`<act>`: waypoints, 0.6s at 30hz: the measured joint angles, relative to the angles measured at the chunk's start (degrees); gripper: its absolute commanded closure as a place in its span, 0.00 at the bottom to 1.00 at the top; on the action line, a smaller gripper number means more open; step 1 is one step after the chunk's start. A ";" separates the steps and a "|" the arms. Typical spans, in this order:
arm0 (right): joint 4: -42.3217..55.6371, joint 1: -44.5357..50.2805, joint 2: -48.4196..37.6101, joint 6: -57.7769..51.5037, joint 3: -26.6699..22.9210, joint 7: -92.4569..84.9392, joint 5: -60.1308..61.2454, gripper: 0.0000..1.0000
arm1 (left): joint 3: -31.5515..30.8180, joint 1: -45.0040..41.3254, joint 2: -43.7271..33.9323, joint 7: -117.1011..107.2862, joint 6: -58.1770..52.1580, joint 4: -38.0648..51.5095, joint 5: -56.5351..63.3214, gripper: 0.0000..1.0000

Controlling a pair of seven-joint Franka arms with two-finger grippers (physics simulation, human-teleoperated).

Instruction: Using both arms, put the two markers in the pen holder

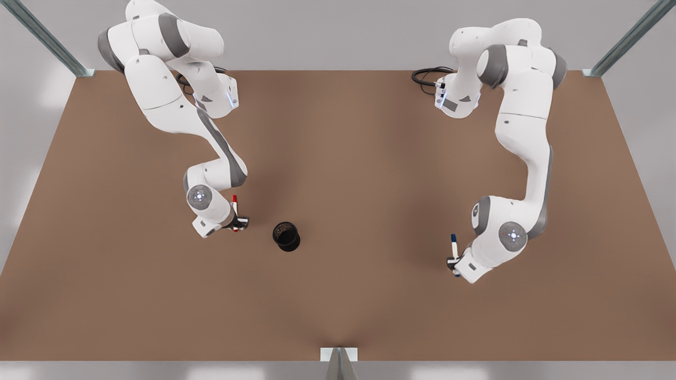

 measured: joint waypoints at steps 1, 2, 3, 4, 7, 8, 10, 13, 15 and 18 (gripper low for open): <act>-0.20 0.01 -0.14 0.01 0.06 -0.08 -0.09 0.48 | -1.28 -0.07 -1.92 -0.14 -1.23 0.09 -0.55 0.76; -0.37 0.01 -0.23 0.02 0.11 -0.19 -0.15 0.49 | -2.77 -0.10 -3.70 -0.27 -2.37 0.55 -1.75 0.76; -0.46 -0.01 -0.31 0.03 0.13 -0.32 -0.20 0.50 | -4.38 -0.14 -4.92 -0.39 -3.43 1.19 -3.21 0.76; -0.63 -0.02 -0.36 0.04 0.16 -0.45 -0.24 0.52 | -5.73 -0.23 -5.80 -0.50 -4.33 1.97 -5.03 0.76; -1.04 -0.04 -0.34 0.12 0.18 -0.82 -0.30 0.52 | -11.05 -0.37 -6.56 -0.68 -5.07 3.83 -9.75 0.76; -1.14 -0.04 -0.34 0.14 0.18 -0.93 -0.31 0.52 | -12.66 -1.17 -6.44 -0.66 -4.10 4.04 -10.66 0.78; -1.29 -0.04 -0.32 0.17 0.22 -1.15 -0.33 0.57 | -15.70 -3.25 -5.21 -0.22 -0.41 4.21 -11.86 0.79; -1.34 -0.06 -0.42 0.20 0.24 -1.57 -0.32 0.64 | -21.90 -6.11 -1.27 1.75 10.29 4.15 -12.76 0.79; -1.34 -0.05 -0.48 0.22 0.25 -1.82 -0.31 0.68 | -24.38 -8.20 0.23 3.09 18.18 4.20 -12.97 0.79; -1.26 -0.05 -0.77 0.30 0.26 -2.36 -0.10 0.75 | -26.18 -12.07 4.22 4.99 29.63 7.75 -13.12 0.79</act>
